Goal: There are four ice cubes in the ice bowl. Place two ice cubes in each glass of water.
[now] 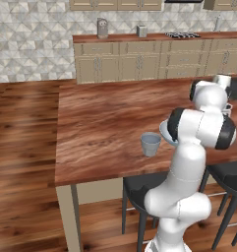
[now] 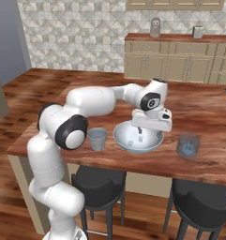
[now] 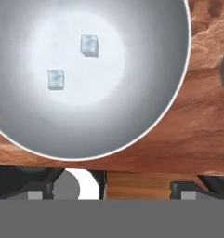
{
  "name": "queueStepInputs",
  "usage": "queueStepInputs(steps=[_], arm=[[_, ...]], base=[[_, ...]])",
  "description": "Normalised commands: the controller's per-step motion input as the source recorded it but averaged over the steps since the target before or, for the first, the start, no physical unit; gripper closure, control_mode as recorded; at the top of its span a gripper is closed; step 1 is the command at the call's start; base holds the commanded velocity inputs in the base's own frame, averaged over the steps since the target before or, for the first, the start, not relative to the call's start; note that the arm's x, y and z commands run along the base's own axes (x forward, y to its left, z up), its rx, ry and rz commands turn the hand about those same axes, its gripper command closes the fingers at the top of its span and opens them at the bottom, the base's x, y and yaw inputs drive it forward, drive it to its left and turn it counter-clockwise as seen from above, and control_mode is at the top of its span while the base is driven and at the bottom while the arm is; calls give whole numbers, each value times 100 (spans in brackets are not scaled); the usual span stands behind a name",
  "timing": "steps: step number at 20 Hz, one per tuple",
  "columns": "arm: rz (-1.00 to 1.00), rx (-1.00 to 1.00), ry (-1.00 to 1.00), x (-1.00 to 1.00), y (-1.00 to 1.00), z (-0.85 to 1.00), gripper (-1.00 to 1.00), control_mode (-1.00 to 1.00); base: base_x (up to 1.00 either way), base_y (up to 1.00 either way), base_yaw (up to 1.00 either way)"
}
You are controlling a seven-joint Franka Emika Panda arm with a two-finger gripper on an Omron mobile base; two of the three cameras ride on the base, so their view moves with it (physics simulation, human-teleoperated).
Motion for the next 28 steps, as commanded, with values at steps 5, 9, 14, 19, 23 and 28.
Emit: queueStepInputs(steps=[5,9,14,19,23,28], arm=[[-35,1,5,-8,-17,-23,-100,-100],[-27,6,5,16,-36,-36,-100,-100],[-23,9,3,45,-15,-45,-100,-100],[-18,7,0,71,1,-40,-100,-100],[-15,3,0,22,-8,-44,-100,-100],[-16,3,0,14,-21,-27,-100,-100]], base=[[0,0,0],[0,0,0],[0,0,0],[0,0,0],[0,0,0],[0,0,0]])
